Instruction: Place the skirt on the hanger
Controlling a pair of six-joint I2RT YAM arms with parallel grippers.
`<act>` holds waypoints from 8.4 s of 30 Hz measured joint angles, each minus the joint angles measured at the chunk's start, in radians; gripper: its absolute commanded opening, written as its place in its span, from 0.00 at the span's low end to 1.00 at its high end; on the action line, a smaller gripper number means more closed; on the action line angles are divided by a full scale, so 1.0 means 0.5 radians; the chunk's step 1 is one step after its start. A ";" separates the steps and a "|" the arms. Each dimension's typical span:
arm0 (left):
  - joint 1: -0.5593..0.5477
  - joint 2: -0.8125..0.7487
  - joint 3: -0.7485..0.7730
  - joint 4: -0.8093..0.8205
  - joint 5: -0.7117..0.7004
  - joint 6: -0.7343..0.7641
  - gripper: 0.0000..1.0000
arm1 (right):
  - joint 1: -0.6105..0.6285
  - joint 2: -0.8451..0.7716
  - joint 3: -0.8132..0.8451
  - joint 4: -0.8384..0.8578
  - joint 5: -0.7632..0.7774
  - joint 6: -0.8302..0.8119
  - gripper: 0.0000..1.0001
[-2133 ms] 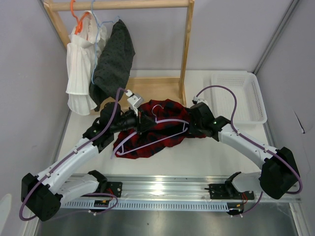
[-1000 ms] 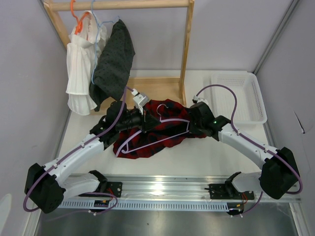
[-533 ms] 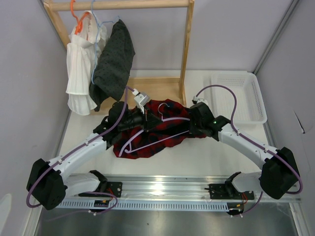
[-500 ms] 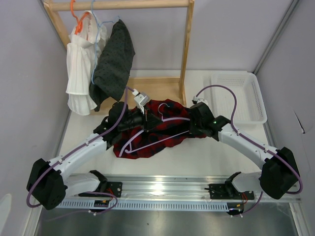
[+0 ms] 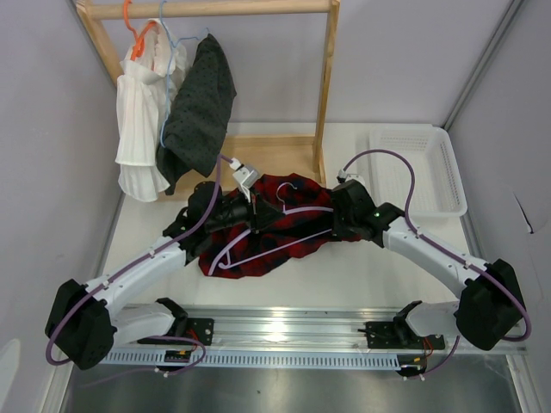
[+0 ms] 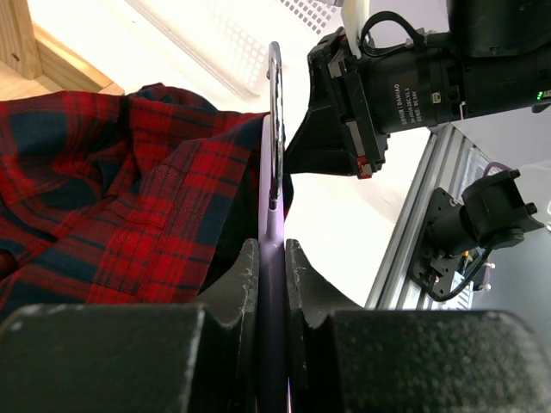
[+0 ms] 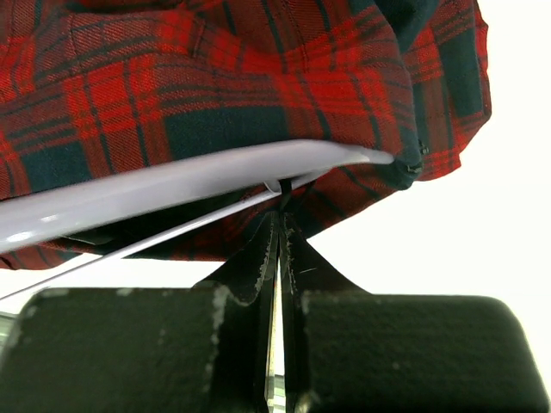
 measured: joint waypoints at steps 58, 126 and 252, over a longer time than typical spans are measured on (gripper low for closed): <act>0.204 0.229 -0.423 1.158 0.322 -0.420 0.00 | 0.043 -0.026 0.081 -0.108 0.095 -0.008 0.68; 0.190 0.459 -0.098 0.983 0.367 -0.354 0.00 | -0.515 -0.463 0.066 0.197 -0.255 -0.053 0.56; 0.063 0.038 0.320 -0.365 -0.484 0.072 0.53 | 0.357 0.178 0.367 0.340 0.683 -0.022 0.00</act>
